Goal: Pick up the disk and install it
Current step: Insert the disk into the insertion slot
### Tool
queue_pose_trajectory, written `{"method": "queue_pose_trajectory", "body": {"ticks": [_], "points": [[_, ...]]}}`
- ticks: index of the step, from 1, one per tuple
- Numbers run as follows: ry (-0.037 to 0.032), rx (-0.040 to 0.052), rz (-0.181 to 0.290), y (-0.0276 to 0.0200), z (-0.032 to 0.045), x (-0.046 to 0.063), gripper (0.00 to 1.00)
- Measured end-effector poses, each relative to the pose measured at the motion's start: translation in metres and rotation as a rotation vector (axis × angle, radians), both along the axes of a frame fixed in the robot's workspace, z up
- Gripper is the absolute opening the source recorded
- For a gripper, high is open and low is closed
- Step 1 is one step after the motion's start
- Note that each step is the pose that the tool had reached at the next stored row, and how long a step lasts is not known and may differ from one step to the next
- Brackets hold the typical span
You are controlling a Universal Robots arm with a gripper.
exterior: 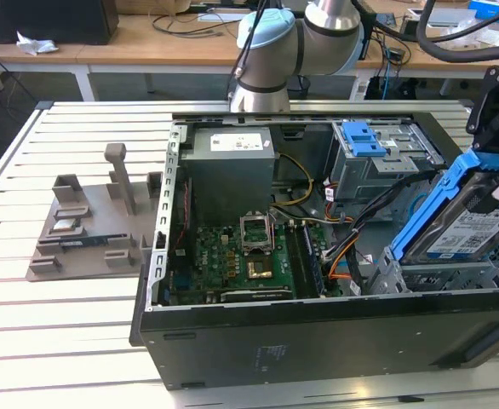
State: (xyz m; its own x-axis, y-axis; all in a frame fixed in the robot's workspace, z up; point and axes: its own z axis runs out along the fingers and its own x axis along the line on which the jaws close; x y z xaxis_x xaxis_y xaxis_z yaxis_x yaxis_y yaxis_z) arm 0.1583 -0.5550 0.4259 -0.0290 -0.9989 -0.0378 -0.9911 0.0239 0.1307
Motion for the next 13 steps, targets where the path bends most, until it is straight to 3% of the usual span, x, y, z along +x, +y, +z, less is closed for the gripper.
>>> {"method": "queue_pose_trajectory", "body": {"ticks": [6, 13], "points": [[0.0000, 0.0000, 0.000, 0.0000, -0.0102, -0.0004, 0.37], [-0.0001, 0.0000, 0.000, 0.0000, -0.0108, -0.0004, 0.38]]}}
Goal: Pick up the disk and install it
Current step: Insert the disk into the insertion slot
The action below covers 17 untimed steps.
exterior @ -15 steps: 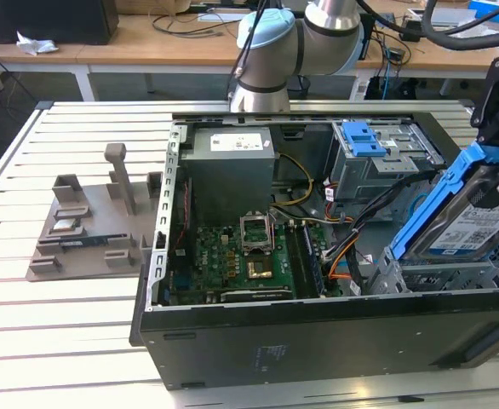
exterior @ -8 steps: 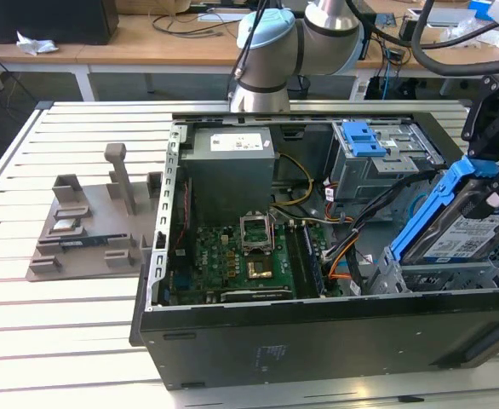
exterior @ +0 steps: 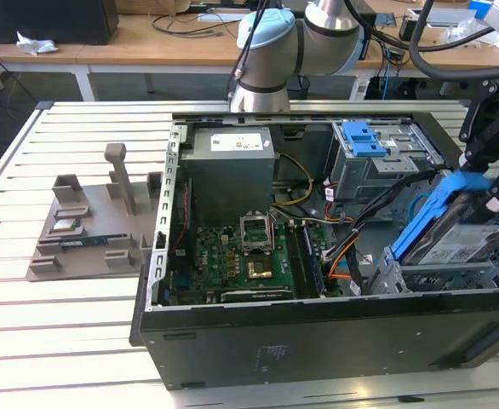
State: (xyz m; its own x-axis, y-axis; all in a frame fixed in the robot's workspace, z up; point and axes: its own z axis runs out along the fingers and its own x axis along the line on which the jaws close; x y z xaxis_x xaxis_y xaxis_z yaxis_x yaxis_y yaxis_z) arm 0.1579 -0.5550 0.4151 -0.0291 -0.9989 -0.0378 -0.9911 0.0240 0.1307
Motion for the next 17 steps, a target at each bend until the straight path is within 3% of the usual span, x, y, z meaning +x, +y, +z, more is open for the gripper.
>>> {"method": "queue_pose_trajectory", "body": {"ticks": [1, 6, 10, 12, 14, 17], "points": [[0.0000, 0.0000, 0.000, 0.0000, -0.0001, 0.0000, 0.44], [0.0001, 0.0001, 0.000, 0.0000, -0.0005, 0.0000, 0.43], [0.0000, 0.0000, 0.000, 0.0000, -0.0007, 0.0000, 0.18], [0.0000, 0.0000, 0.000, 0.0000, -0.0008, 0.0000, 0.18], [0.0000, 0.0001, 0.000, 0.0000, -0.0009, 0.0000, 0.11], [0.0000, 0.0001, 0.000, 0.0000, -0.0011, 0.0000, 0.11]]}}
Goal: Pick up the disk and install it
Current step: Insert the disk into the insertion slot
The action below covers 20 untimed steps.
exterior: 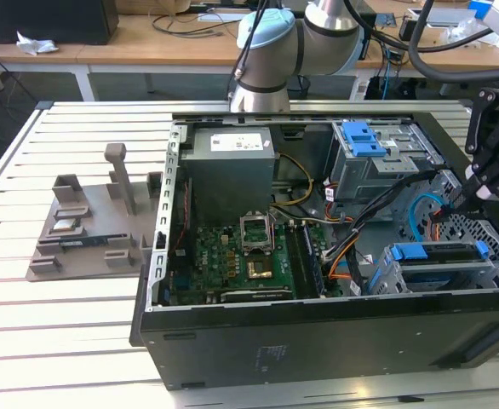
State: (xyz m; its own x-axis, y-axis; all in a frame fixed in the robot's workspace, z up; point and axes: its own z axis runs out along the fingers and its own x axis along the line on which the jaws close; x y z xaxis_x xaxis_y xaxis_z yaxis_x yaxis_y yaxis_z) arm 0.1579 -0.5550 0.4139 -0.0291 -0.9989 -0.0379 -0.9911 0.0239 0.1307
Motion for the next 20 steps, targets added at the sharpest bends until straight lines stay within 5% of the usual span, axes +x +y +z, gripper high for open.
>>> {"method": "queue_pose_trajectory", "body": {"ticks": [10, 14, 17, 20], "points": [[0.0027, -0.0002, 0.000, 0.0039, -0.0048, 0.010, 0.11], [0.0061, -0.0011, 0.000, 0.0150, -0.0091, 0.023, 0.11], [0.0119, -0.0035, 0.000, 0.0265, -0.0172, 0.042, 0.11], [0.0142, -0.0054, 0.000, 0.0316, -0.0241, 0.050, 0.11]]}}
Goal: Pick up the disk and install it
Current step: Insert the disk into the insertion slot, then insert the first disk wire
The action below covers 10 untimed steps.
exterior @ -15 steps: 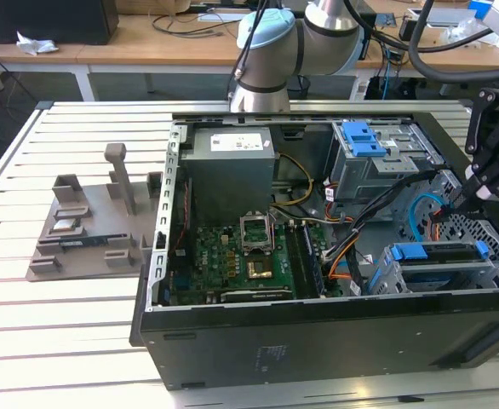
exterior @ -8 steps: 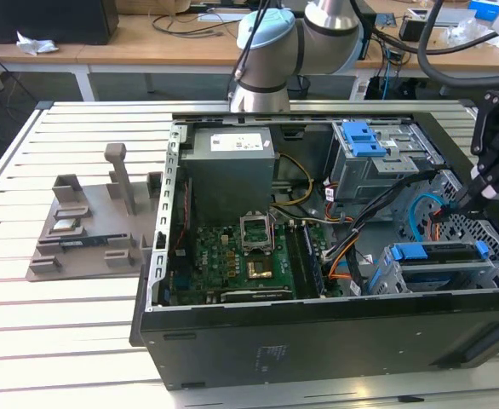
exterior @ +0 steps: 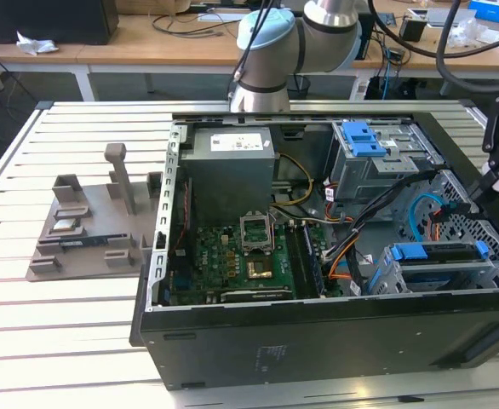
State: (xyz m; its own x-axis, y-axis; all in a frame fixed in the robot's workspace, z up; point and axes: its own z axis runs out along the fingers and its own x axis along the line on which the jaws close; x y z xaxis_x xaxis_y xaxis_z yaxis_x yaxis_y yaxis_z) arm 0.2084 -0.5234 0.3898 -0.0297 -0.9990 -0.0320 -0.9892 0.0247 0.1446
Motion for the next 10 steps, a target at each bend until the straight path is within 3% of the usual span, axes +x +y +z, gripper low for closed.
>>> {"method": "queue_pose_trajectory", "body": {"ticks": [2, 10], "points": [[0.0003, -0.0009, 0.000, 0.0016, -0.0035, 0.0015, 0.11], [0.0003, -0.0010, 0.000, 0.0017, -0.0042, 0.0016, 0.11]]}}
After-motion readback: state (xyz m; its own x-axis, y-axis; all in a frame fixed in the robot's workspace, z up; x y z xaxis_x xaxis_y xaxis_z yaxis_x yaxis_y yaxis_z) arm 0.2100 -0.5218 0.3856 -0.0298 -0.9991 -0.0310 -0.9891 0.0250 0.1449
